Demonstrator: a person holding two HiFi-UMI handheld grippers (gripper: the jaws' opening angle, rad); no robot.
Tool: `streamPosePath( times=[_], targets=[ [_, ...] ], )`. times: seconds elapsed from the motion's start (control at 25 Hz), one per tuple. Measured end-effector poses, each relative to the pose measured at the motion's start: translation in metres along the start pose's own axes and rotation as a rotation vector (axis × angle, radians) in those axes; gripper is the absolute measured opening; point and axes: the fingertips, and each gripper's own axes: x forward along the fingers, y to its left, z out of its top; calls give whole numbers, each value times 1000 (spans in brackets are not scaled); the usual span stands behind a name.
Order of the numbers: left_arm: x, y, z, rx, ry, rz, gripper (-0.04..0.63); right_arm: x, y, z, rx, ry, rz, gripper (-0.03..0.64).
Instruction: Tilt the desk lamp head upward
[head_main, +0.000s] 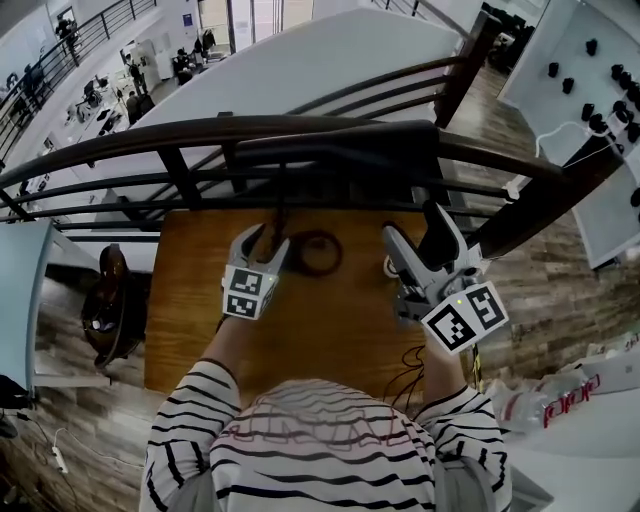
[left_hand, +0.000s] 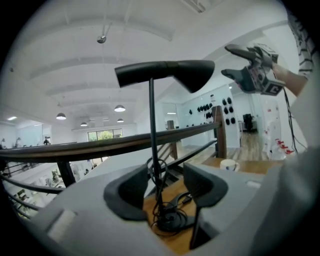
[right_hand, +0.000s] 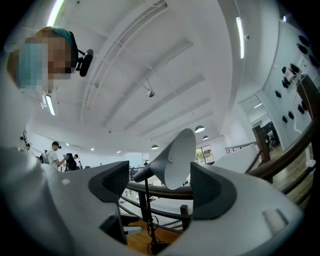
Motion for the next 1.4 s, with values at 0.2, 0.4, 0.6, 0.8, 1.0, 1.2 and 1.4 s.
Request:
streamPosePath(
  times=[0.2, 0.4, 0.6, 0.8, 1.0, 1.2, 1.4],
  targets=[
    [-26, -16, 15, 3, -41, -5, 219, -20, 7, -21, 20, 15, -28, 333],
    [-59, -28, 33, 6, -91, -15, 219, -40, 22, -39, 34, 39, -49, 323],
    [-94, -37, 52, -4, -155, -32, 218, -57, 39, -57, 45, 60, -77, 305],
    [-130, -40, 54, -7, -178, -51, 214, -66, 65, -77, 64, 87, -91, 267],
    [-161, -38, 54, -8, -199, -72, 170, -71, 89, -93, 84, 99, -117, 212],
    [-181, -39, 48, -22, -222, -102, 135, -78, 104, -109, 93, 106, -155, 165],
    [-195, -43, 41, -42, -231, -144, 113, -80, 116, -123, 98, 122, -185, 120]
  ],
)
